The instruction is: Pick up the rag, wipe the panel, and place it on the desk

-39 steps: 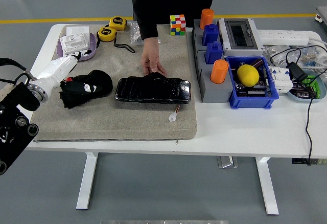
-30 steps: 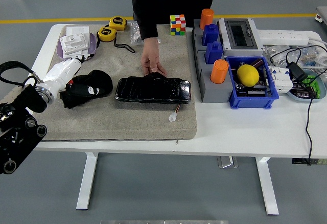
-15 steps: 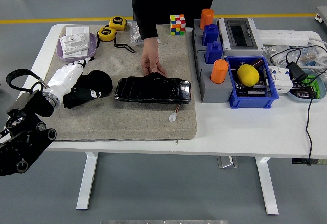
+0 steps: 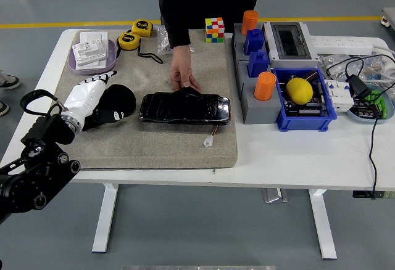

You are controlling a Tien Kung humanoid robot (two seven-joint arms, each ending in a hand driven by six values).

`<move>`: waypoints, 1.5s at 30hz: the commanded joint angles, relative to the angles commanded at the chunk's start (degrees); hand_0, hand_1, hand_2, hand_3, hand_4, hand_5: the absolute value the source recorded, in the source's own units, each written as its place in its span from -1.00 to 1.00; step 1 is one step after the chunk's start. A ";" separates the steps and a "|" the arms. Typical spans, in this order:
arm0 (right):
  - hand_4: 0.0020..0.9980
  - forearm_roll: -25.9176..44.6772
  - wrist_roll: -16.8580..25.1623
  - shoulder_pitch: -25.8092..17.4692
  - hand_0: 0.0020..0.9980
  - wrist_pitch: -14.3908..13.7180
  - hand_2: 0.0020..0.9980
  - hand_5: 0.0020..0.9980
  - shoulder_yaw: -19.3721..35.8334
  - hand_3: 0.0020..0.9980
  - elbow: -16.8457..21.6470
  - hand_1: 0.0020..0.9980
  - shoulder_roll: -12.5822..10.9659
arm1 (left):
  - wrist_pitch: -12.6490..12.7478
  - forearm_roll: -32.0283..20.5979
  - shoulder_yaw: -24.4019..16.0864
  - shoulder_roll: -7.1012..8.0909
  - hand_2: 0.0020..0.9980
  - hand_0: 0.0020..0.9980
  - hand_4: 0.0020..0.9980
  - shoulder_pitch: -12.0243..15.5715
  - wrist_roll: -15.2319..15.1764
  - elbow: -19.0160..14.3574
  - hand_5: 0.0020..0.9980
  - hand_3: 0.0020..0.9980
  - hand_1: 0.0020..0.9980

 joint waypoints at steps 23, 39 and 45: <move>1.00 0.11 0.82 0.17 0.41 -1.18 0.31 0.35 -0.68 0.21 1.88 -0.05 0.11 | -1.36 -0.05 3.35 -0.72 0.88 0.73 0.72 -1.23 2.26 2.82 -0.54 0.74 0.86; 1.00 -0.06 1.69 -0.15 0.41 -2.00 0.31 0.35 0.01 0.22 3.35 -0.05 0.36 | 0.86 0.61 3.98 -1.12 0.82 0.50 0.48 -1.97 3.97 4.11 -0.77 0.70 0.70; 1.00 -0.44 2.07 -0.41 0.41 -2.71 0.31 0.36 1.49 0.22 4.31 -0.05 0.42 | 0.74 0.89 4.33 -1.30 0.81 0.46 0.48 -2.21 4.12 4.36 -0.77 0.70 0.66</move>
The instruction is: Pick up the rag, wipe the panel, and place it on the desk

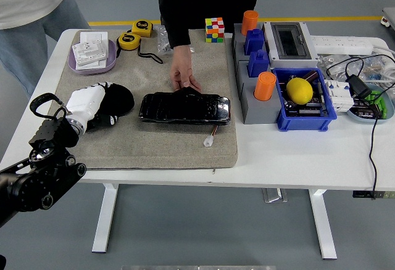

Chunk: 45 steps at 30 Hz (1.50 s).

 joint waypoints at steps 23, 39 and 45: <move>1.00 -0.45 -0.07 -0.31 0.41 -0.32 0.31 0.36 1.31 0.23 0.70 -0.05 -0.07 | 1.25 0.78 -0.03 -0.23 0.50 -0.24 -0.14 0.10 -0.20 0.36 -1.00 0.01 -0.30; 1.00 -0.37 -0.30 -0.23 0.41 -0.14 0.31 0.36 1.00 0.23 0.67 -0.05 -0.16 | 4.04 -0.38 -0.46 -0.43 -0.01 -0.34 -0.47 0.28 -1.86 0.53 -1.00 -0.33 -0.61; 1.00 -0.37 -0.30 -0.21 0.41 -0.24 0.31 0.36 1.00 0.23 0.70 -0.05 -0.14 | 5.24 -3.30 -1.08 -0.69 -0.12 -0.38 -0.46 0.45 -3.04 1.13 -1.00 -0.42 -0.62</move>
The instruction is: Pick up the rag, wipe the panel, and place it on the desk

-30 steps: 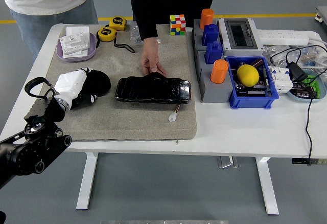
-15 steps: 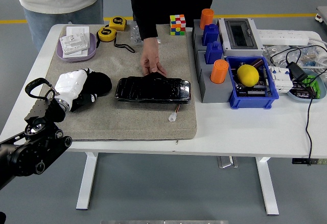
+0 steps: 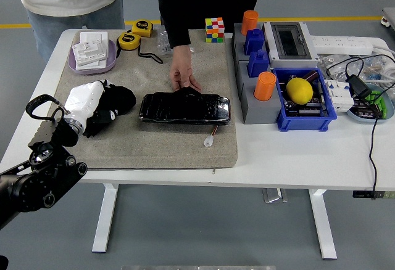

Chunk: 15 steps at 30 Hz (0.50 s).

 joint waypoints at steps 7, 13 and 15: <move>1.00 -0.08 0.16 0.02 0.41 -0.15 0.31 0.37 0.26 0.23 0.06 -0.05 0.11 | 0.57 -1.36 -0.60 0.00 -0.19 -0.45 -0.43 0.05 -0.57 0.38 -1.00 -0.51 -0.63; 1.00 -0.11 0.17 0.02 0.41 -0.18 0.31 0.37 0.27 0.23 0.04 -0.05 0.11 | 1.22 -1.26 -1.25 -0.07 -0.21 -0.47 -0.48 0.17 -0.99 0.54 -1.00 -0.52 -0.64; 1.00 -0.07 0.18 -0.01 0.41 -0.11 0.31 0.37 0.21 0.23 -0.03 -0.05 0.15 | 1.33 -1.11 -2.00 -0.10 -0.21 -0.47 -0.48 0.30 -1.03 0.45 -1.00 -0.52 -0.64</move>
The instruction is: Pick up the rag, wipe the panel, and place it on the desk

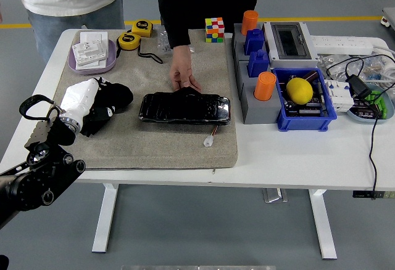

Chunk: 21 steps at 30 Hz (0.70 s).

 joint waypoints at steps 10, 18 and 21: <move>1.00 0.04 -0.19 -0.07 0.41 0.04 0.31 0.37 -0.34 0.23 -0.24 -0.05 -0.18 | -1.92 3.23 -3.87 0.92 -0.21 -0.49 -0.51 0.85 2.46 -5.24 -1.00 -0.52 -0.65; 1.00 0.38 0.13 0.03 0.41 0.16 0.31 0.37 -0.58 0.23 -0.70 -0.05 -0.22 | -3.86 6.33 -2.47 1.45 -0.20 -0.49 -0.54 1.59 5.32 -12.62 -1.00 -0.51 -0.65; 1.00 0.58 0.37 0.01 0.41 0.18 0.31 0.37 -0.64 0.23 -0.84 -0.05 -0.23 | -4.17 7.17 -1.90 0.92 -0.19 -0.49 -0.55 1.94 5.82 -13.64 -1.00 -0.50 -0.65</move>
